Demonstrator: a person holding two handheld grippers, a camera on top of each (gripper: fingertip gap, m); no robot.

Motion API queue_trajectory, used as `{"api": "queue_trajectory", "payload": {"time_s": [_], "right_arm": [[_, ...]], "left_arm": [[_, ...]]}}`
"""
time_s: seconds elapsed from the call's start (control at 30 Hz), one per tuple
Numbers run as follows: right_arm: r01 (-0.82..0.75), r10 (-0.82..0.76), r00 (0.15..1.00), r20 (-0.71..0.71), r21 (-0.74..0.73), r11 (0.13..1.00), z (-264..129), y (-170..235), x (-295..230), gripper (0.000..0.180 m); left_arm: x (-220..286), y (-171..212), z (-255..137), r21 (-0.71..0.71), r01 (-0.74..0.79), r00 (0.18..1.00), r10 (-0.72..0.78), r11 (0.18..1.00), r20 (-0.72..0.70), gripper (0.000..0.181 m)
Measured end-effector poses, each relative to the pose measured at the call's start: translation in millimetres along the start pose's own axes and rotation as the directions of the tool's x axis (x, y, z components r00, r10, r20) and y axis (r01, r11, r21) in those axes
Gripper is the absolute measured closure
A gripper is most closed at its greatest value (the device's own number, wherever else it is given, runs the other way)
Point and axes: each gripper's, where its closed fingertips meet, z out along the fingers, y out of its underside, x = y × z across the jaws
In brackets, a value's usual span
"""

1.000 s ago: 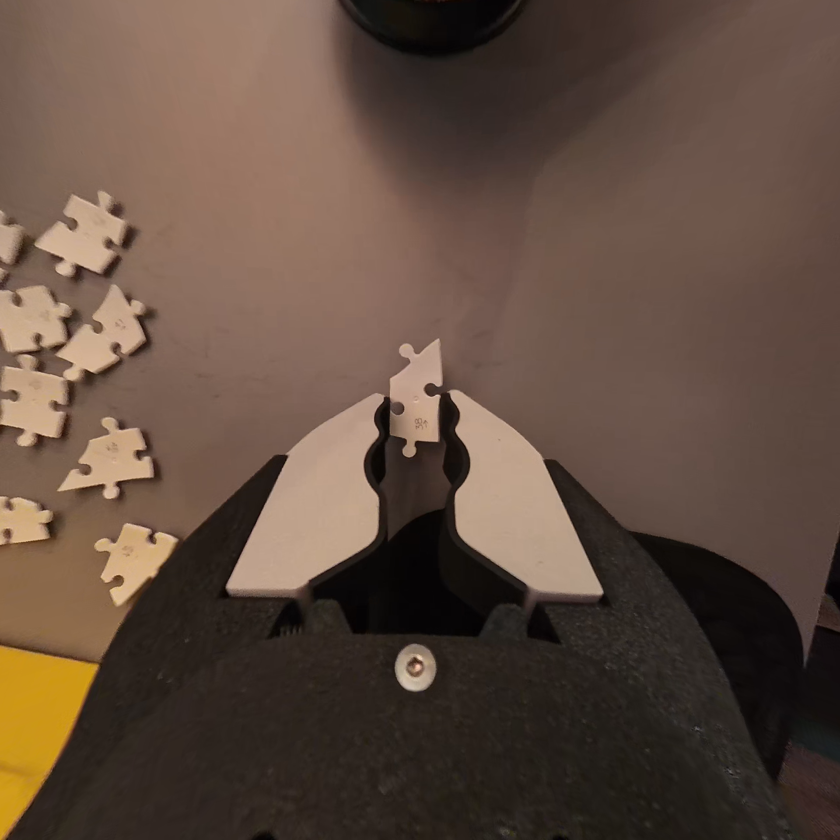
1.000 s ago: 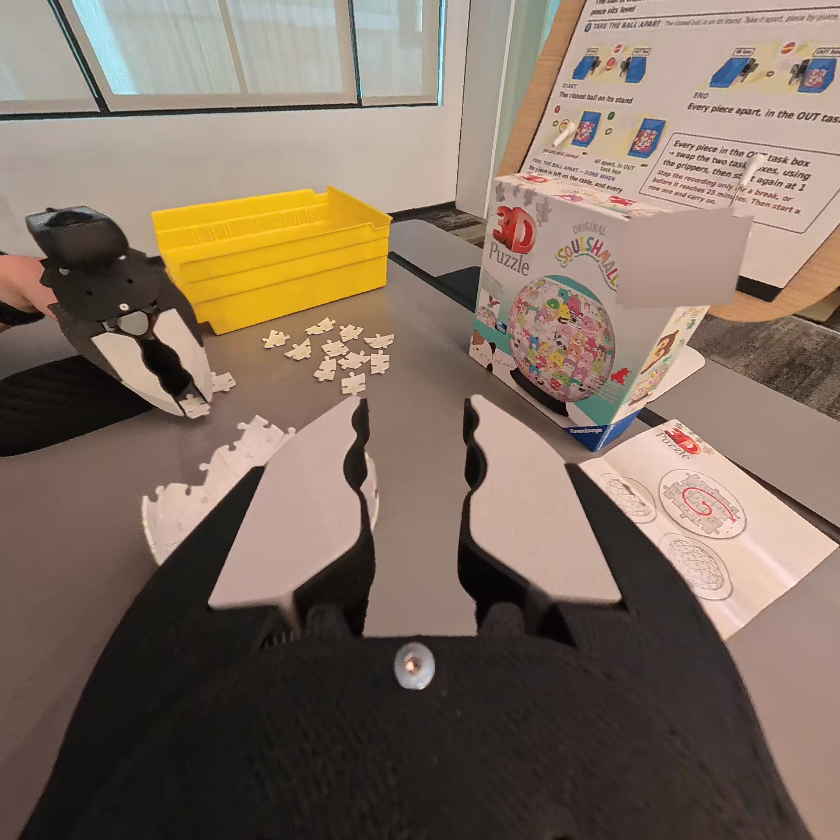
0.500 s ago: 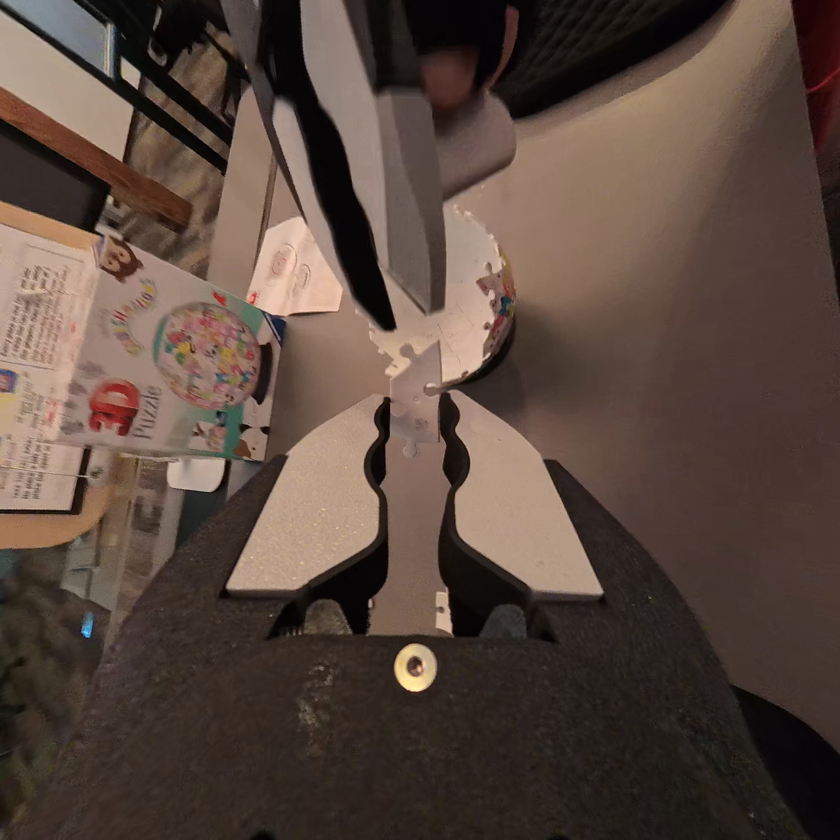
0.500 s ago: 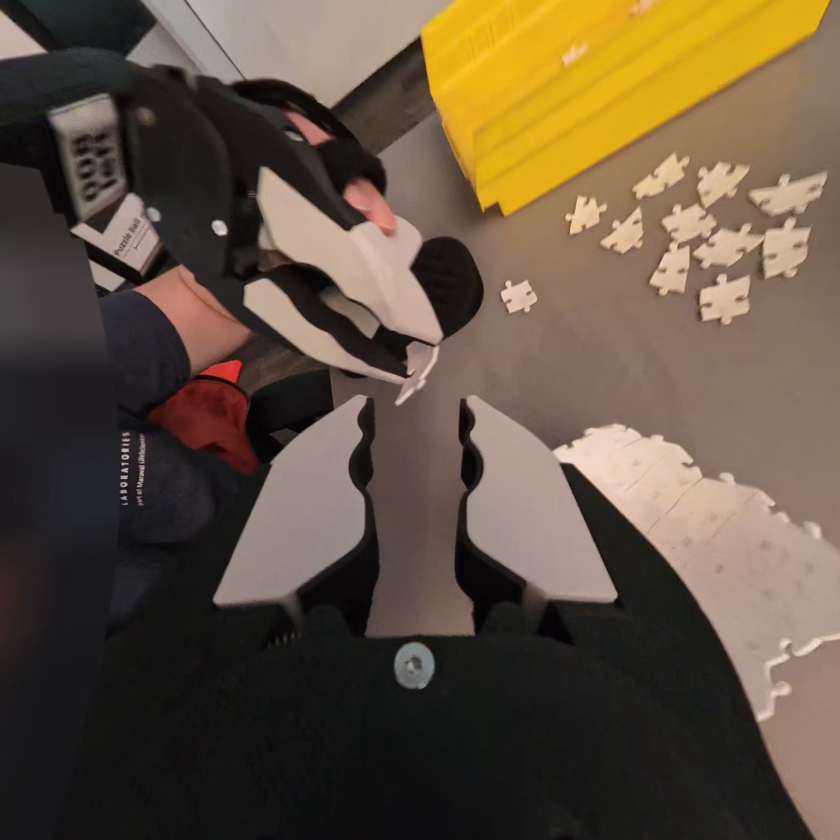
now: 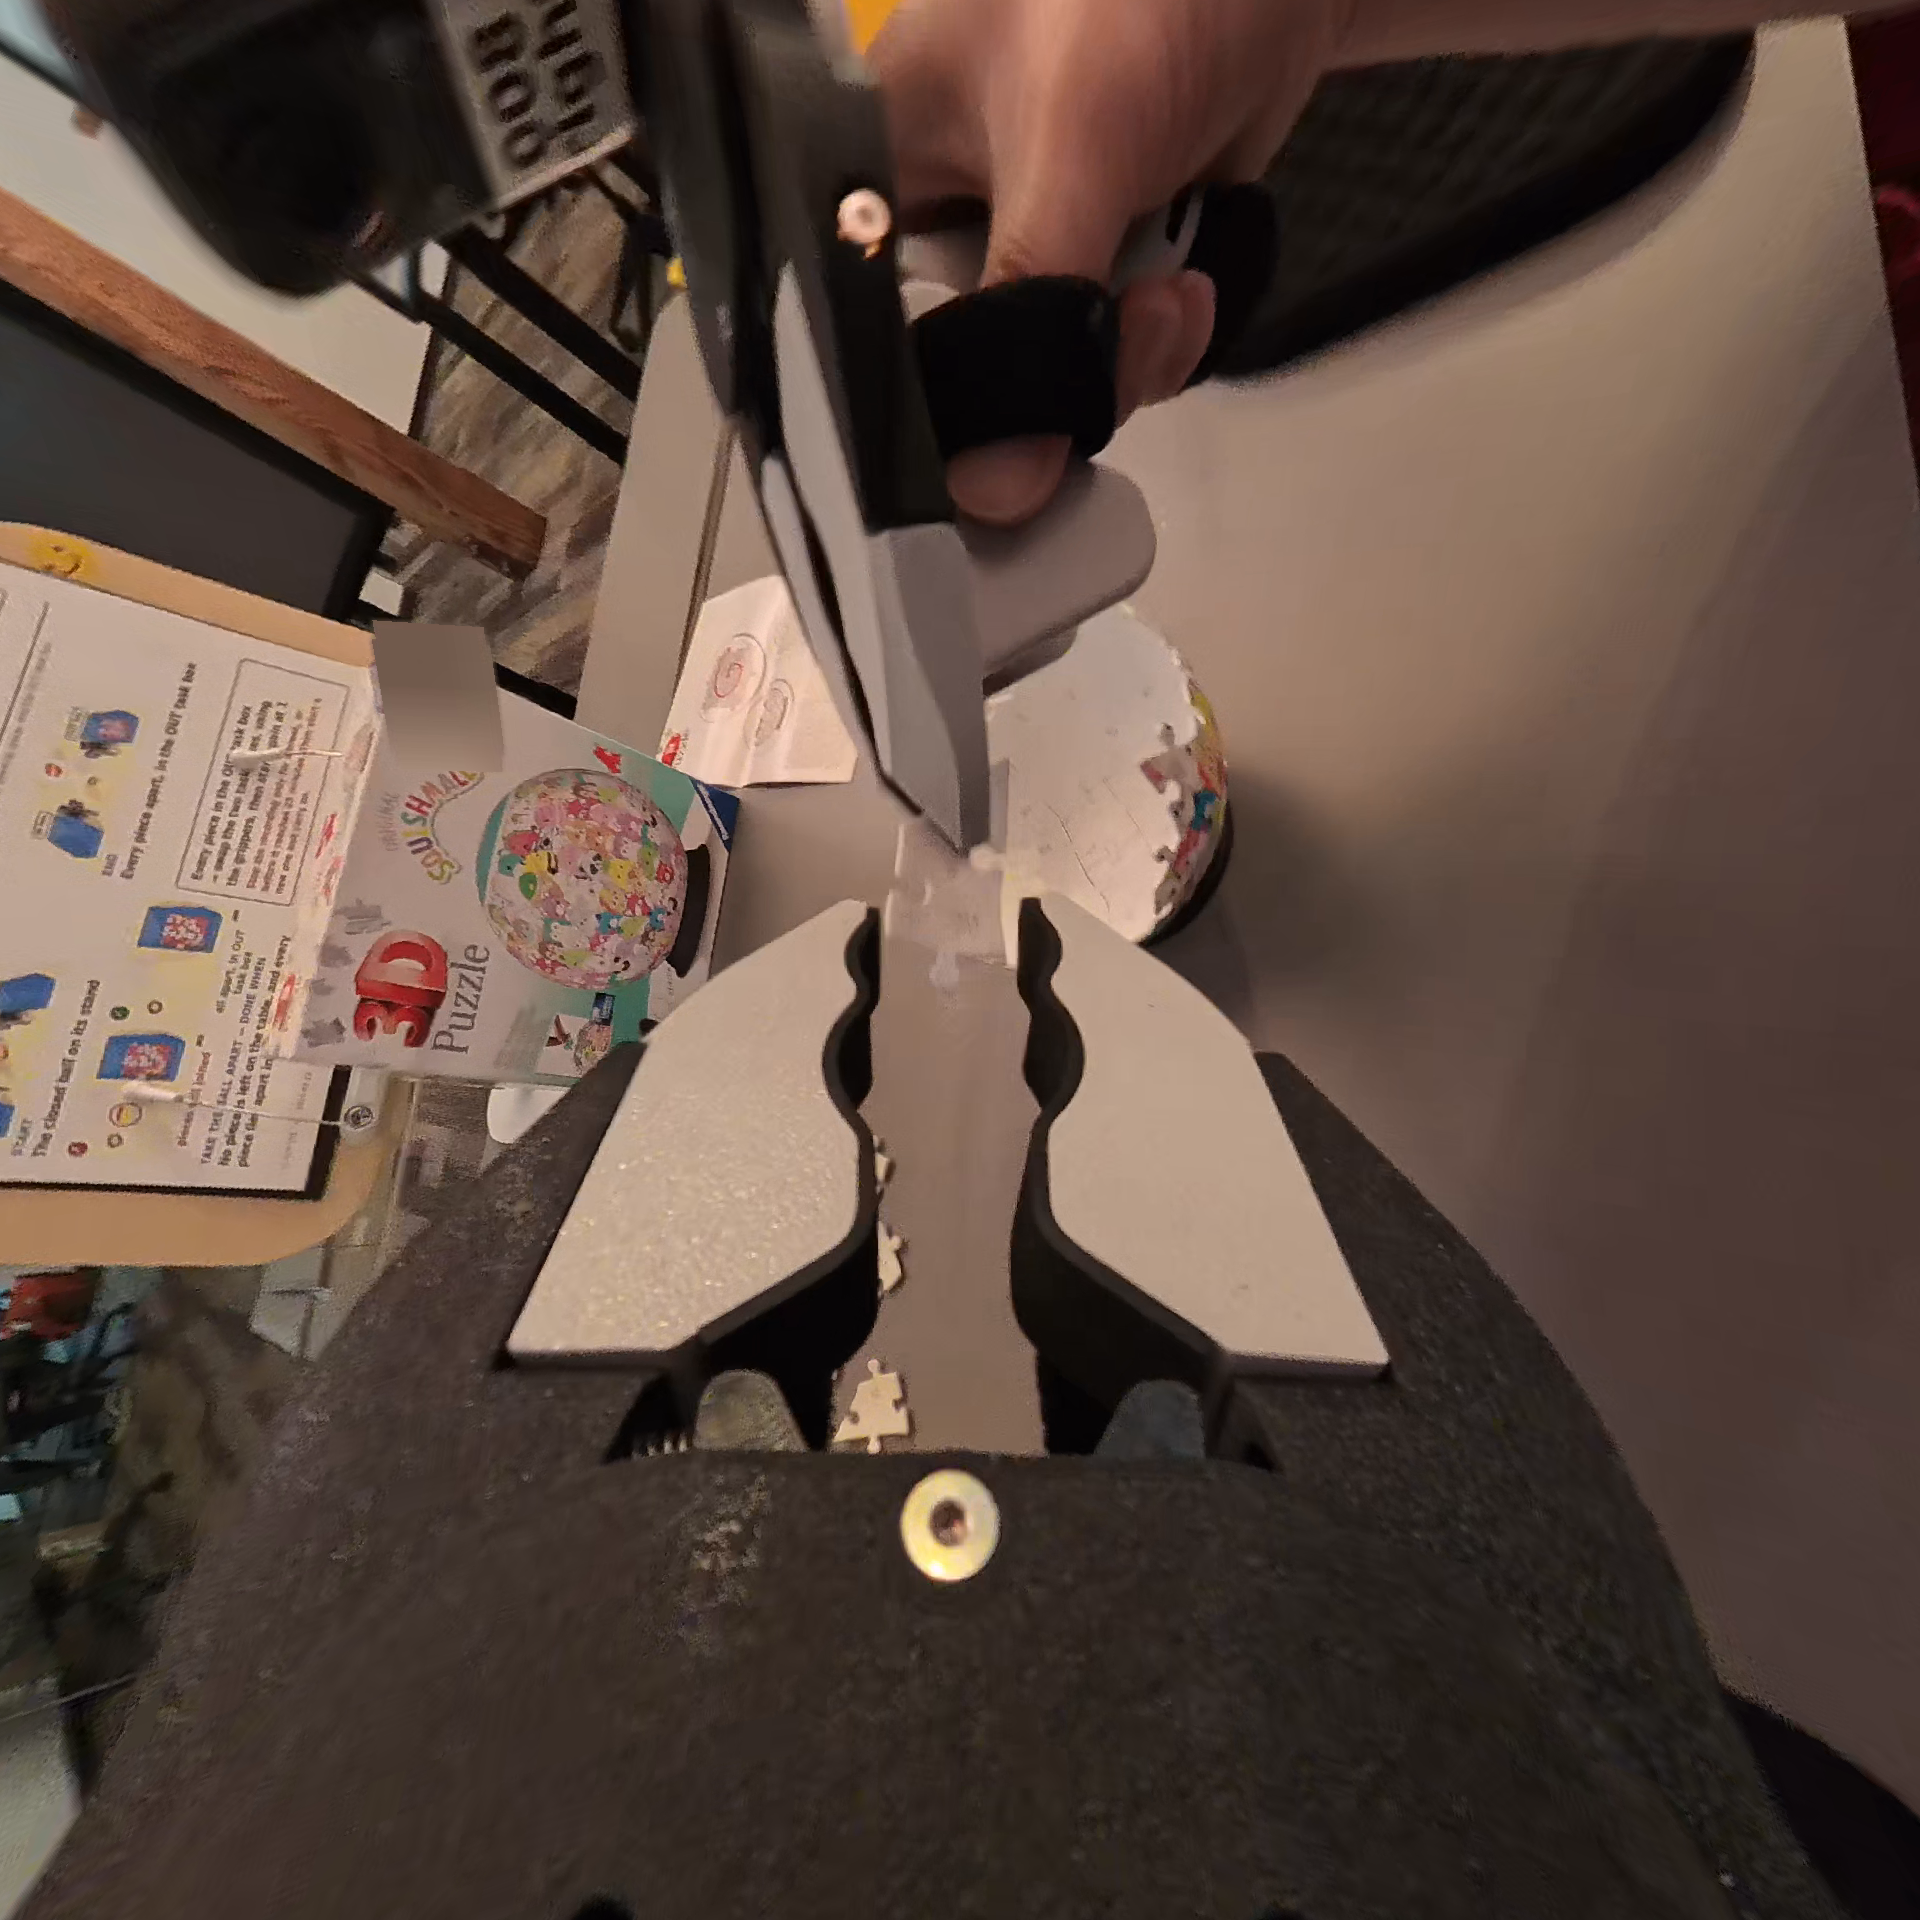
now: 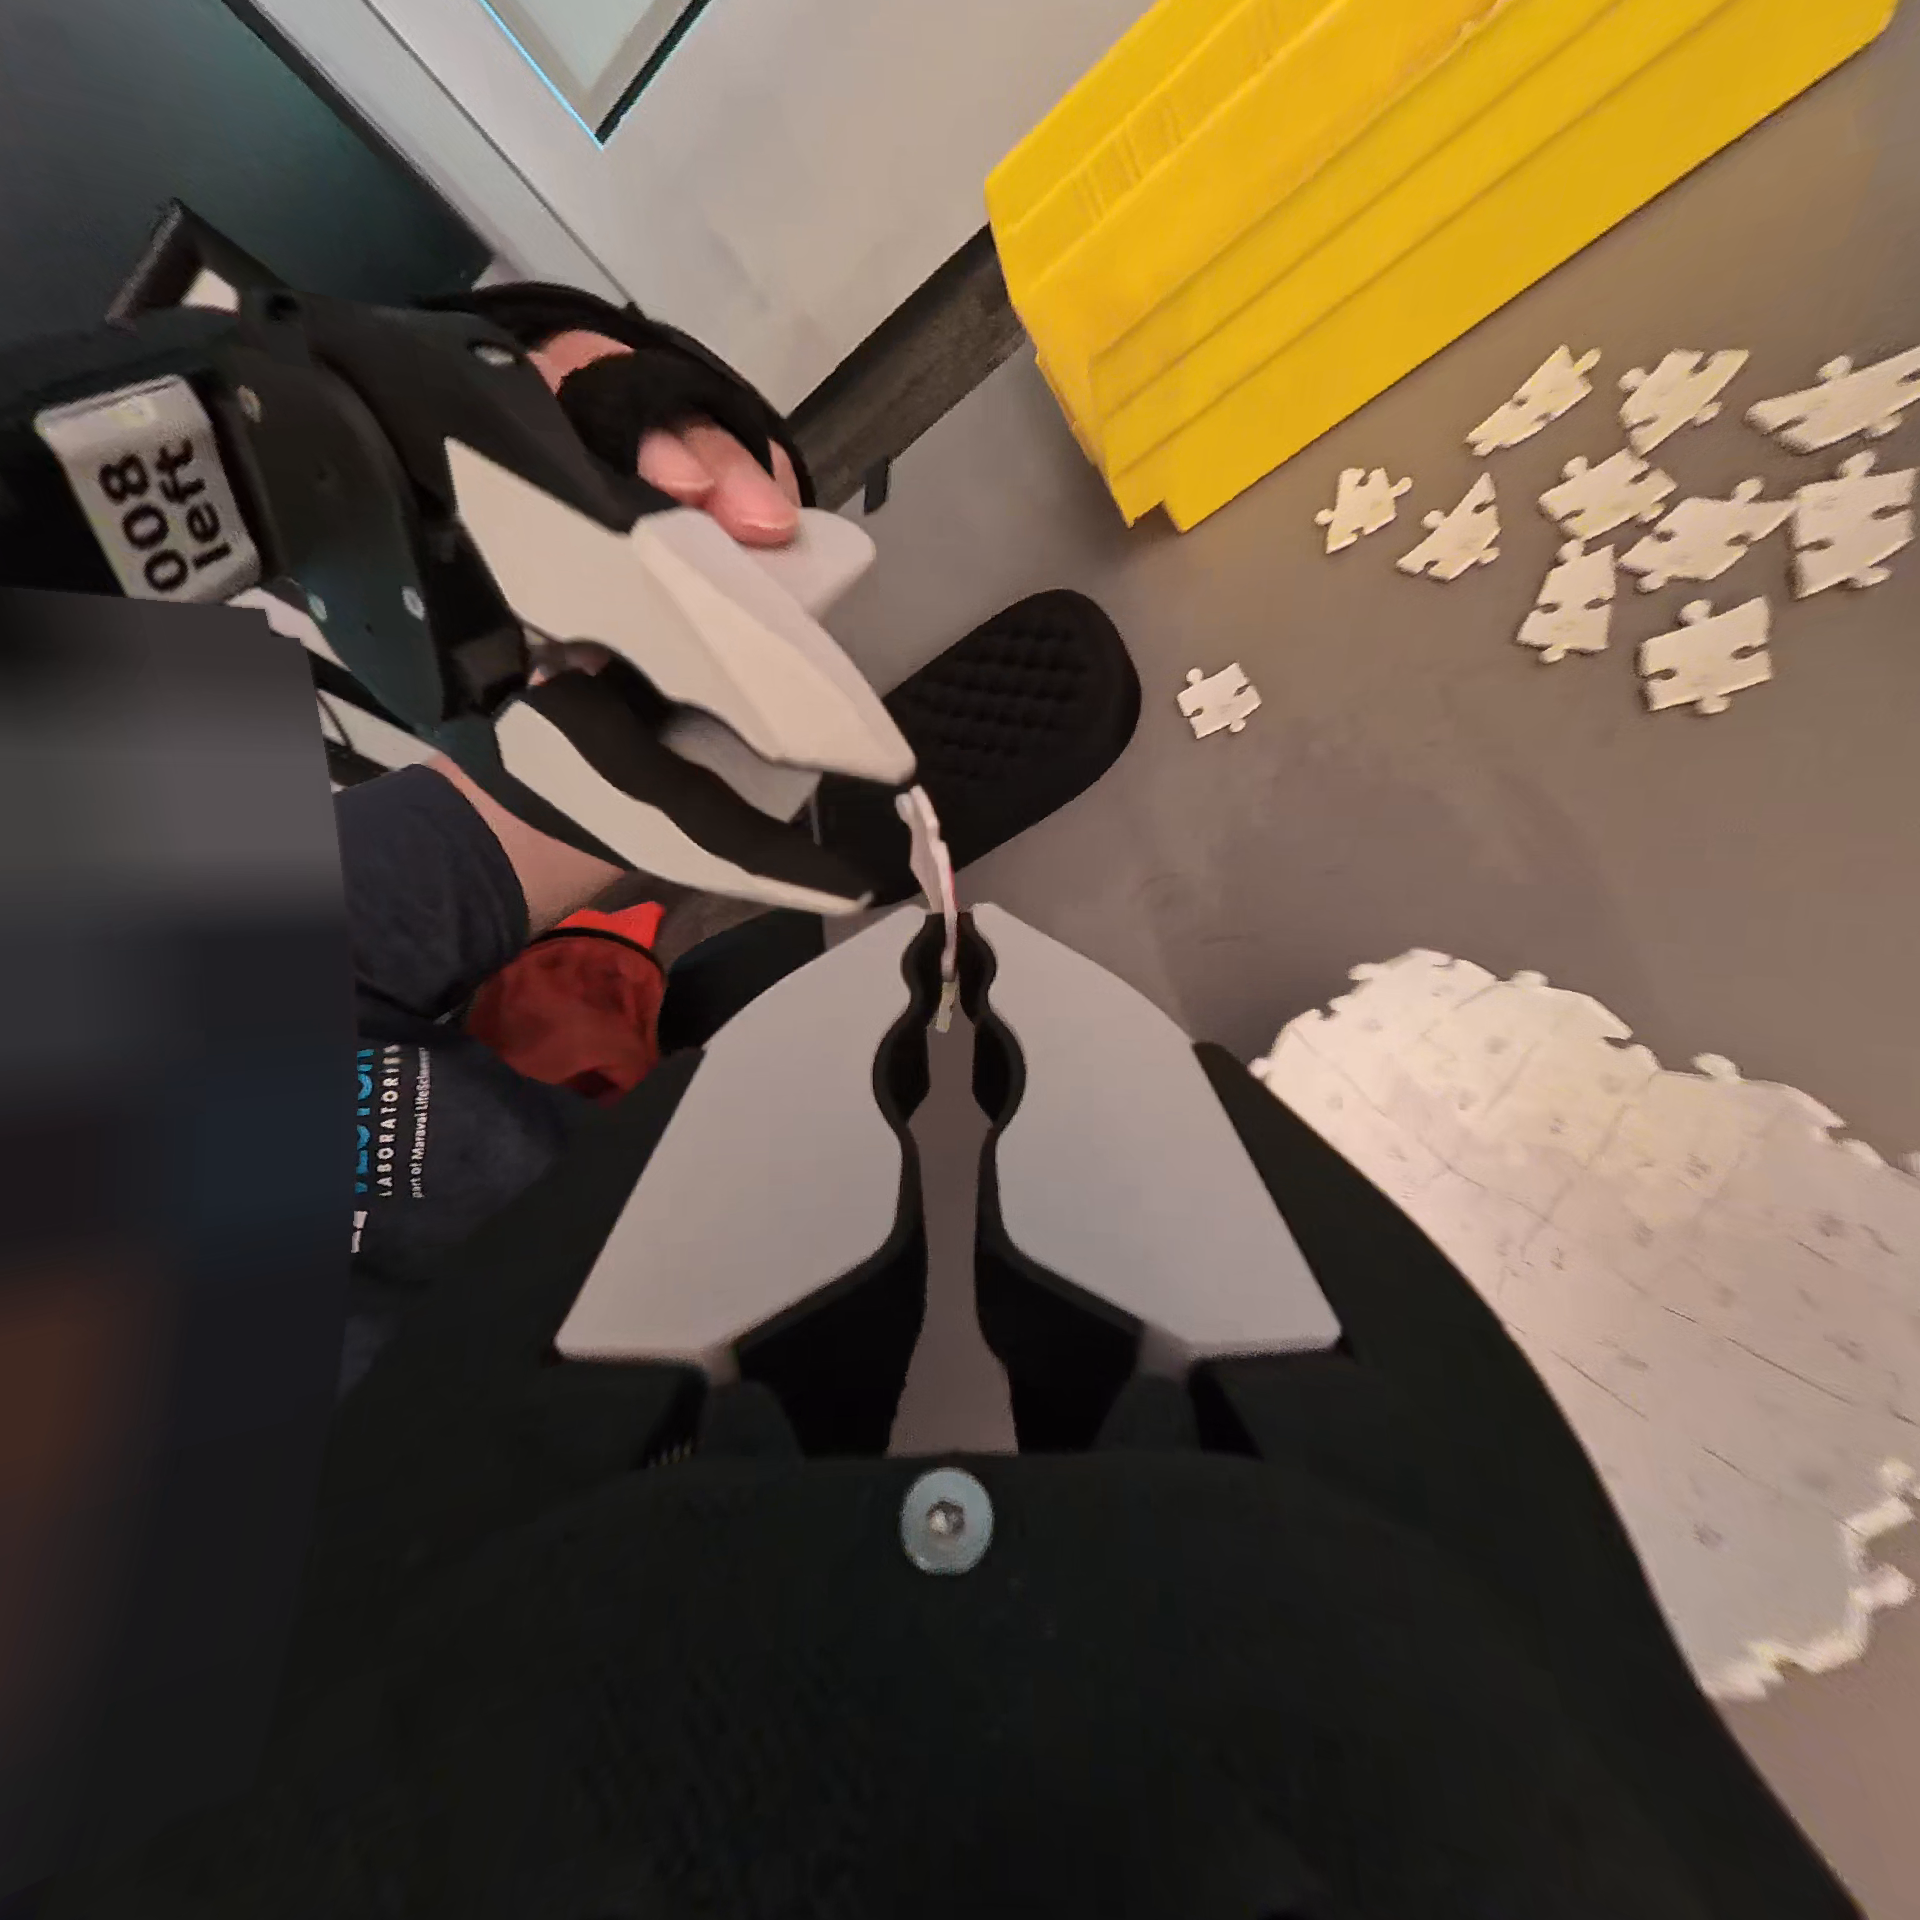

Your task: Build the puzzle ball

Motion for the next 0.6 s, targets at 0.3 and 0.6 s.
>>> {"api": "queue_trajectory", "payload": {"time_s": [0.3, 0.6], "right_arm": [[0.213, -0.176, 0.967, -0.183, 0.205, 0.955, -63.7, -32.1, -2.2, 0.176], [0.326, -0.27, 0.924, -0.271, 0.191, 0.926, -70.1, -21.2, 6.4, 0.176]], "left_arm": [[-36.8, -31.2, 9.7, 0.221, 0.446, 0.891, -0.408, 0.867, -0.197, 0.155], [-25.4, -43.1, 41.5, 0.223, 0.587, 0.783, -0.476, 0.778, -0.401, 0.181]]}}
